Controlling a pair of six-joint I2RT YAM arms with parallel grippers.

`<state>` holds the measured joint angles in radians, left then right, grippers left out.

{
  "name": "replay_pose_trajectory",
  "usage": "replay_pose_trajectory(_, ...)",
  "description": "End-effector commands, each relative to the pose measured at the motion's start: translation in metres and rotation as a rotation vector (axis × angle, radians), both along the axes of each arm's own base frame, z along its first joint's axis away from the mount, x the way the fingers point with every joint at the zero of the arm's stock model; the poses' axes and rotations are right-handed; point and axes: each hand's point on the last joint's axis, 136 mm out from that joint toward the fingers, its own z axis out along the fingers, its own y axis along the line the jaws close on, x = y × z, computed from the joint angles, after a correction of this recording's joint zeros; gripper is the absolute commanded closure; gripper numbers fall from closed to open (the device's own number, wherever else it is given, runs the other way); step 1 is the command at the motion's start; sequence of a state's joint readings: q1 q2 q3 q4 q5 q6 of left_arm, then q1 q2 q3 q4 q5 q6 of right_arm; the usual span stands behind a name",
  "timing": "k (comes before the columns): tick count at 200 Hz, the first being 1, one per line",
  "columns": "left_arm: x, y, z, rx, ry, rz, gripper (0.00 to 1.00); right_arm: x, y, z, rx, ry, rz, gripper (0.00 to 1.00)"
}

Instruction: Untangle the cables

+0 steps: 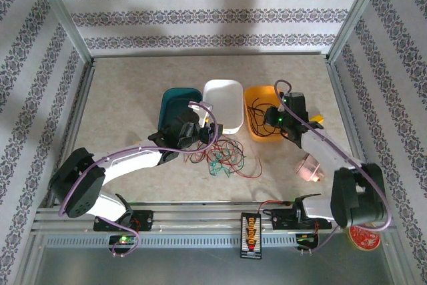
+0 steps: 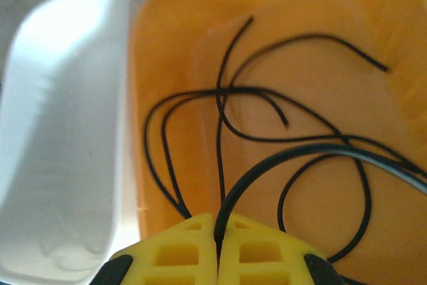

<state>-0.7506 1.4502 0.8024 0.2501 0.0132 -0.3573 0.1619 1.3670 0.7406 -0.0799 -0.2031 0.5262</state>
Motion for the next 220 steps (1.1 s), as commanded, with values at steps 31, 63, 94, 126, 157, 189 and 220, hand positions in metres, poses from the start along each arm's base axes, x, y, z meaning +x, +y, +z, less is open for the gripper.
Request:
replay_pose_trajectory(31, 0.001, 0.010, 0.002, 0.006, 0.001, 0.040, 0.38, 0.017, 0.016, -0.008, 0.054, 0.039, 0.023, 1.00)
replay_pose_trajectory(63, -0.001, 0.016, -0.001, 0.026, 0.006, 0.055, 0.38, 0.027, 0.021, -0.020, 0.066, 0.082, 0.018, 0.96)
replay_pose_trajectory(94, -0.003, 0.025, -0.010, 0.058, 0.024, 0.082, 0.38, 0.030, 0.019, -0.016, 0.069, 0.076, -0.012, 0.80)
replay_pose_trajectory(126, -0.008, 0.039, -0.021, 0.093, 0.041, 0.125, 0.38, 0.029, 0.014, 0.003, 0.050, 0.040, -0.025, 0.61)
replay_pose_trajectory(157, -0.014, 0.053, -0.030, 0.145, 0.061, 0.151, 0.37, 0.022, 0.005, 0.030, 0.024, -0.018, -0.047, 0.53)
replay_pose_trajectory(189, -0.022, 0.066, -0.039, 0.173, 0.079, 0.168, 0.37, 0.008, -0.003, 0.058, -0.019, -0.083, -0.057, 0.43)
replay_pose_trajectory(220, -0.024, 0.069, -0.044, 0.172, 0.092, 0.175, 0.37, -0.003, -0.001, 0.076, -0.028, -0.114, -0.033, 0.41)
